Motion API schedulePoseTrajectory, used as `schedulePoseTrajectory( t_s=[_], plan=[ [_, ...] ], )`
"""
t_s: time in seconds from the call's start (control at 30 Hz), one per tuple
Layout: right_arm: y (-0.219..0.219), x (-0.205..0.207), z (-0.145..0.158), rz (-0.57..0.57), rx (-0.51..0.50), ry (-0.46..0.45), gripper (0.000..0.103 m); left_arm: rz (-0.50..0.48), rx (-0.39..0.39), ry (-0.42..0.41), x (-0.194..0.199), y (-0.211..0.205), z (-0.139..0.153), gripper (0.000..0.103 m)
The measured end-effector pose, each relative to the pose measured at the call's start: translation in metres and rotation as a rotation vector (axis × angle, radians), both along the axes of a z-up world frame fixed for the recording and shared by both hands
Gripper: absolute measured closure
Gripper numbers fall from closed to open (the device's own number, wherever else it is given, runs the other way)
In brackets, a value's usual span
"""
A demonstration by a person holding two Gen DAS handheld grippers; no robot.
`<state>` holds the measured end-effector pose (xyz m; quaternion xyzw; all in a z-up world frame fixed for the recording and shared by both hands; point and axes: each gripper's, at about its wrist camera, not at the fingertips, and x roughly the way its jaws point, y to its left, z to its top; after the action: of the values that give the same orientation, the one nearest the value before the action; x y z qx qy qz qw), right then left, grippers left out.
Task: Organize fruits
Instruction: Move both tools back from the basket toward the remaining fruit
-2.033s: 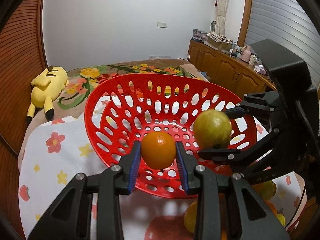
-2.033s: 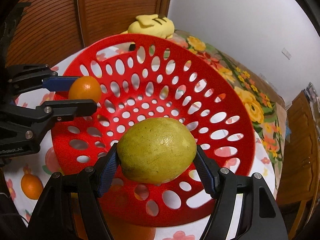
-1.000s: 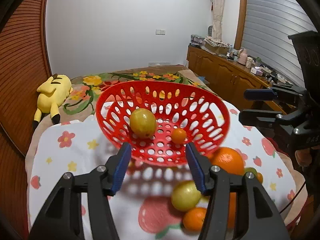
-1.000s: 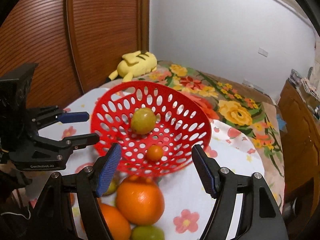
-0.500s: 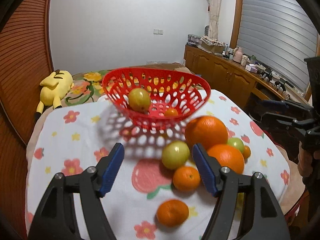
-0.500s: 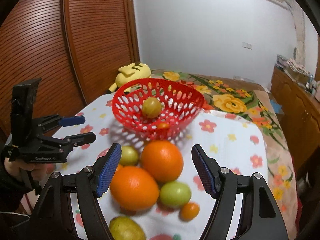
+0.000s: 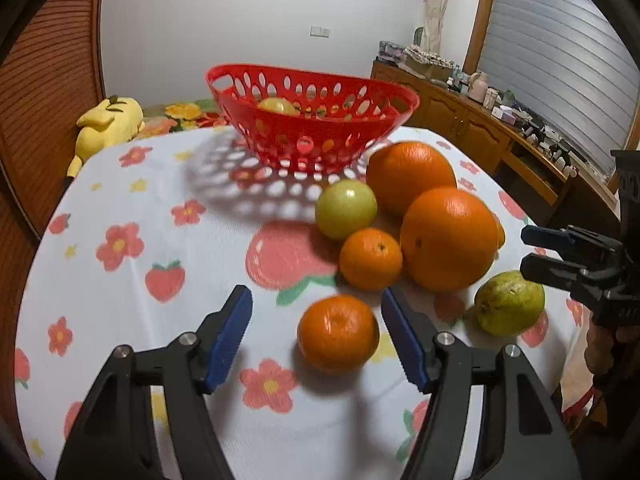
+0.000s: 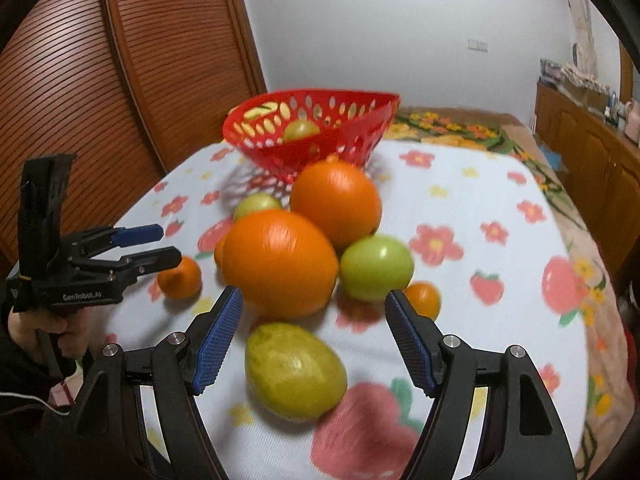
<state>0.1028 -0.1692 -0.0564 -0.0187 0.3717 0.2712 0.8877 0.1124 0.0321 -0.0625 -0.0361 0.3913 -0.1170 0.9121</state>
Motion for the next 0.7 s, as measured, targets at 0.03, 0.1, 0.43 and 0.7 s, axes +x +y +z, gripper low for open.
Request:
schedulePoseTrajectory(
  t_s=[0.03,0.1,0.43,0.7],
  plan=[
    [0.001,-0.001,-0.002,0.003,0.001,0.007,0.027,-0.001,0.001,0.004,-0.001,0.000,-0.002,0.036],
    [0.003,-0.003,-0.008,0.011,-0.003,0.018,0.027,-0.002,-0.003,0.009,-0.002,0.000,-0.004,0.036],
    [0.010,-0.013,-0.020,0.030,-0.015,0.041,0.026,-0.014,0.001,0.035,0.001,-0.007,-0.013,0.037],
    [0.014,-0.014,-0.033,0.036,-0.029,0.069,0.026,-0.016,-0.012,0.060,0.004,-0.007,-0.021,0.047]
  ],
)
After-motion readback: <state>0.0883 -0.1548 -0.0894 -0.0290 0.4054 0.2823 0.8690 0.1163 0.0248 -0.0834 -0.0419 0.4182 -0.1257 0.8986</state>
